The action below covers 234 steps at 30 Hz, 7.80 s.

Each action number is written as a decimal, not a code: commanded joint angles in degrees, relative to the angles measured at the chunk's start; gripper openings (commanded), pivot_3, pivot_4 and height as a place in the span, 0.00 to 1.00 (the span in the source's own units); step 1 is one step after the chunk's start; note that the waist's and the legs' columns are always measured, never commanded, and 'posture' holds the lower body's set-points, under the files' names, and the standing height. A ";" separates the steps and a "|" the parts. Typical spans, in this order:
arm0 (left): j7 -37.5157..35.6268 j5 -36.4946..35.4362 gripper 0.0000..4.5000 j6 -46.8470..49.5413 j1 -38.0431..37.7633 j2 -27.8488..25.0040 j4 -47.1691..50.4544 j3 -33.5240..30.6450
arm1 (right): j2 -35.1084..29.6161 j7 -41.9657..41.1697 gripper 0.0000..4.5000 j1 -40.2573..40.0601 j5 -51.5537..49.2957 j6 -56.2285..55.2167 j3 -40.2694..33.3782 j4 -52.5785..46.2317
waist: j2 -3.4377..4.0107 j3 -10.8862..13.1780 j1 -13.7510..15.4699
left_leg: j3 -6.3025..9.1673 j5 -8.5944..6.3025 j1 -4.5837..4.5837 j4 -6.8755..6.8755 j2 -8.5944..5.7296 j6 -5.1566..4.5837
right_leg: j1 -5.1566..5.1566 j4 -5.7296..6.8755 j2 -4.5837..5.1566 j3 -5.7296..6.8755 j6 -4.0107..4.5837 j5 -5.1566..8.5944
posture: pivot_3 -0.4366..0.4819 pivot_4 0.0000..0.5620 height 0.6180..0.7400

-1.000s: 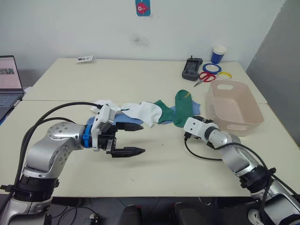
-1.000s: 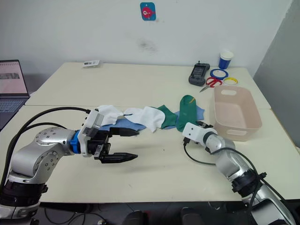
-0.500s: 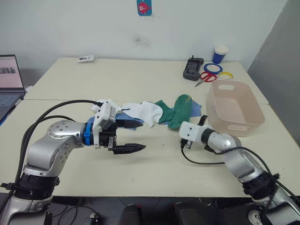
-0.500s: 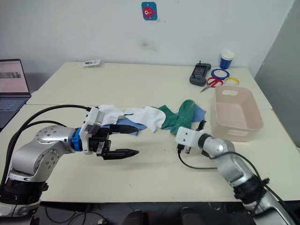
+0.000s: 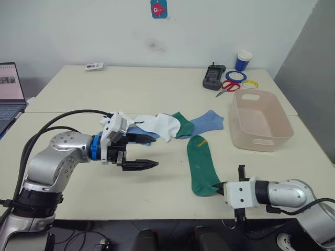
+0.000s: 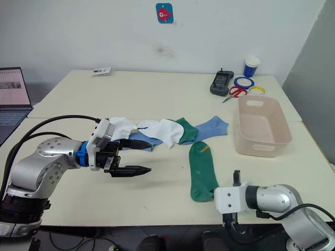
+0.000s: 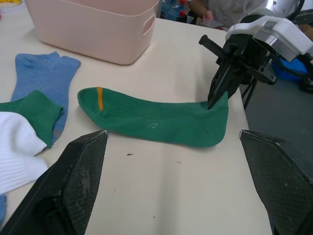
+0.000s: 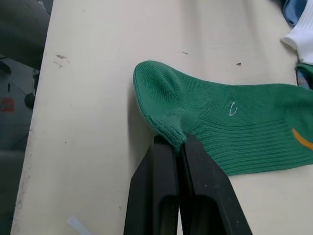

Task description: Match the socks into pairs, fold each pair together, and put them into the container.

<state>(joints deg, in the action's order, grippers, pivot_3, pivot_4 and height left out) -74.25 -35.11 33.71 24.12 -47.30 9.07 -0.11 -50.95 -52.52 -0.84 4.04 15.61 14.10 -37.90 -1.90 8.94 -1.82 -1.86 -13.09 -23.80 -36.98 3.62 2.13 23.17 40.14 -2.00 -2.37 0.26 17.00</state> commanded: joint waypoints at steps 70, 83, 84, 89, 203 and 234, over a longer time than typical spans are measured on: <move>18.41 38.03 0.71 -29.44 37.46 41.52 -70.00 12.84 | 9.12 35.69 1.00 -19.47 -14.31 15.47 -8.87 -22.10 | -0.11 0.00 0.13 | -0.04 0.00 -0.12 -0.03 -0.18 -0.01 | -0.10 -0.10 -0.26 0.01 -0.13 0.01 | 0.48 0.27 0.93; 14.94 38.10 0.01 -29.31 37.86 39.71 -71.10 11.67 | 20.13 44.32 1.00 -24.91 -21.20 26.89 -9.65 -22.10 | -0.10 -0.01 0.11 | -0.05 0.00 -0.13 -0.02 -0.11 0.00 | -0.09 -0.09 -0.27 0.04 -0.13 0.01 | 0.48 0.27 0.93; 14.67 37.98 0.01 -29.12 37.63 39.55 -70.64 11.66 | 21.60 44.97 1.00 -25.25 -21.58 27.93 -8.90 -22.10 | -0.10 -0.01 0.09 | -0.05 0.00 -0.13 -0.02 -0.11 0.00 | -0.08 -0.09 -0.27 0.03 -0.13 0.01 | 0.48 0.27 0.93; 14.08 37.68 0.01 -28.56 36.46 39.18 -68.88 11.66 | 27.29 47.95 1.00 -25.50 -20.37 31.63 -4.67 -19.96 | -0.10 -0.01 0.08 | -0.03 0.00 -0.12 -0.02 -0.10 0.00 | -0.08 -0.08 -0.27 0.04 -0.13 0.01 | 0.48 0.27 0.93; 33.13 -5.35 0.00 21.64 -31.18 11.42 20.74 -14.57 | 29.07 32.21 0.01 2.85 -38.34 55.71 -11.95 -10.38 | -0.07 -0.02 -0.10 | 0.06 -0.01 -0.06 0.15 0.16 0.00 | 0.02 -0.09 0.29 -0.04 -0.05 0.06 | 0.48 0.27 0.93; 30.90 -0.98 0.97 -4.17 -43.30 16.10 12.88 -17.21 | 15.86 29.21 1.00 2.54 -32.59 44.94 -7.50 -12.96 | -0.03 -0.03 -0.13 | 0.06 -0.01 0.01 0.24 0.15 -0.01 | 0.03 -0.15 0.29 -0.02 0.08 0.13 | 0.48 0.27 0.93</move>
<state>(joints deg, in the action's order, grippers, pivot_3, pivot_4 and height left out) -43.16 -35.75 30.47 -19.47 -29.99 22.84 -14.54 -34.96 -22.71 1.24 -28.27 62.50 8.14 -48.30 -1.94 8.90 -1.94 -1.80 -13.10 -23.79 -36.74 3.76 2.12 23.20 39.99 -1.72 -2.39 0.34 17.13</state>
